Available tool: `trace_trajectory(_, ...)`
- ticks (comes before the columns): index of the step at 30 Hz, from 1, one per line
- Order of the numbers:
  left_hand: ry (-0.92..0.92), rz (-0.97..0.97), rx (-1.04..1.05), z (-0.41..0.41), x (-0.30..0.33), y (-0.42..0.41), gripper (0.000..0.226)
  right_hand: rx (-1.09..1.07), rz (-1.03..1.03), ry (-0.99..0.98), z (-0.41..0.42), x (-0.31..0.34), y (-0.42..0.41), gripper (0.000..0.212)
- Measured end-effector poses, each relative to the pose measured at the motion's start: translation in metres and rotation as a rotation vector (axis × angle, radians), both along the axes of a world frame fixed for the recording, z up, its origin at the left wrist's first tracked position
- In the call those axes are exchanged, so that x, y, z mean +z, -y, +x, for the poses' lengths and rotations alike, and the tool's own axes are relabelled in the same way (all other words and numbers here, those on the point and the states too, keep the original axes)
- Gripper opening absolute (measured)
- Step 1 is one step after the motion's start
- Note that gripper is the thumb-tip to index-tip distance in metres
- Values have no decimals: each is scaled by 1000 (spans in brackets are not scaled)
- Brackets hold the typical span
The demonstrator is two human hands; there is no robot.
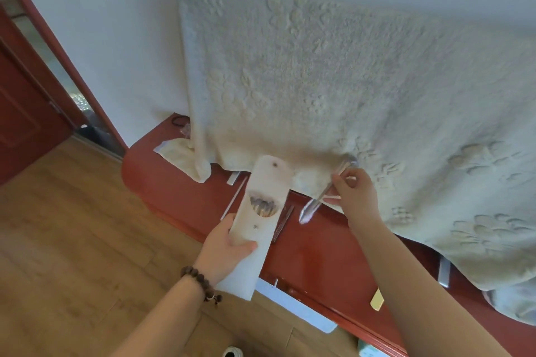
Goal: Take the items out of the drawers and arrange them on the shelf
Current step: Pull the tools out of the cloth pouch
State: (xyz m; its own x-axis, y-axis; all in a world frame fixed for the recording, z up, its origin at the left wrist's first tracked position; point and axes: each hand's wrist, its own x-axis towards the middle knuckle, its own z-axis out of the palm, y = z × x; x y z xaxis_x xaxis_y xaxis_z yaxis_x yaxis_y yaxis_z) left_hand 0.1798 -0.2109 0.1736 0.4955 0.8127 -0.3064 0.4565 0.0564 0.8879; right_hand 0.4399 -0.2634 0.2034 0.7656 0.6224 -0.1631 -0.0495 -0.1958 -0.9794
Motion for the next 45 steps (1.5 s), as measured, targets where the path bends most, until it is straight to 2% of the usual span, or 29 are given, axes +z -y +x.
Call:
trace_trajectory(5,-47,-19,93,-13,-9,-3,41,197,-348,-51,-19,-74,0,13)
trace_trajectory(11,-57,-14,103,-15,-8,1,41,201,-487,-45,-29,-104,-21,17)
trace_trajectory(17,-46,-28,98,-16,-8,5,42,213,-554,-35,-34,-105,-21,18)
trace_trajectory(20,-35,-21,90,-17,-6,5,41,192,-507,23,-38,-90,-14,16)
trace_trajectory(23,2,-25,77,-15,-4,5,40,207,-269,183,-48,-58,-11,13)
trace_trajectory(26,11,-6,40,-10,-2,5,39,337,-44,372,-65,-21,-9,12)
trace_trajectory(30,59,-3,-9,-2,3,8,39,516,-45,545,-76,1,-7,20)
trace_trajectory(33,65,15,-47,3,6,9,38,513,-87,489,-73,5,-5,20)
trace_trajectory(40,64,61,-116,10,12,11,38,396,10,432,-59,14,2,13)
trace_trajectory(44,60,66,-116,12,11,12,39,231,42,268,-46,19,0,8)
trace_trajectory(45,60,68,-113,13,11,12,39,215,13,233,-44,19,0,15)
